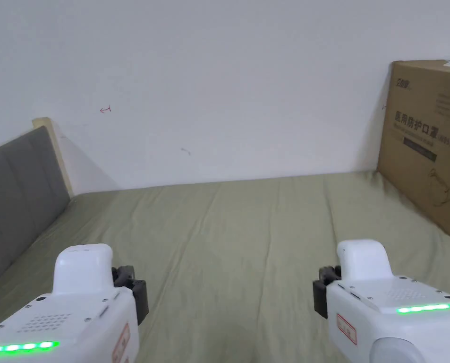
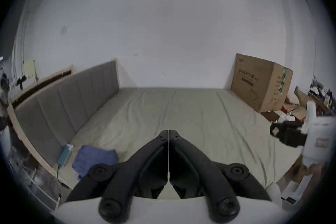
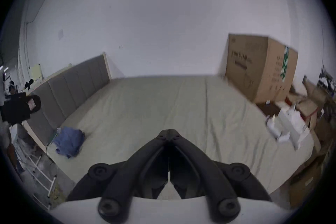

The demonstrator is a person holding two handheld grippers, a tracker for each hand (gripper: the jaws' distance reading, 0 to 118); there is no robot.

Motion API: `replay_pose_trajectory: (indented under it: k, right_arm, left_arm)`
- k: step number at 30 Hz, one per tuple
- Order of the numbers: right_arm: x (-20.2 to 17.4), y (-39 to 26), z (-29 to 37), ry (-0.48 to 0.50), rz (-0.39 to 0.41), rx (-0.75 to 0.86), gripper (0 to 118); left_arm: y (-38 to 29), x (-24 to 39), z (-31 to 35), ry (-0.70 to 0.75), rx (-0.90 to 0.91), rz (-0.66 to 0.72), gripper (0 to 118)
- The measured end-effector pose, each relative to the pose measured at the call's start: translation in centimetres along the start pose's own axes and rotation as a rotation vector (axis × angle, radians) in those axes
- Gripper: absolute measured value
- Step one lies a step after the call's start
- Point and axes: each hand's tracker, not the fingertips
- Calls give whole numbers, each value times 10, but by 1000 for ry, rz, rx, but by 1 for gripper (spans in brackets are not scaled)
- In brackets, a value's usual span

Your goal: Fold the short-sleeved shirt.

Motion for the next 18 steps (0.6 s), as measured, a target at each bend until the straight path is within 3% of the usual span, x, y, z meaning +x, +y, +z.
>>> replay_pose_trajectory:
  k: [7,18]
  right_arm:
    - [-18,26,45,-91,86,211,0]
    - [-23,18,55,-124,91,243,0]
  left_arm:
    - [12,27,21,-6,141,16,0]
    - [7,36,31,24,196,12,0]
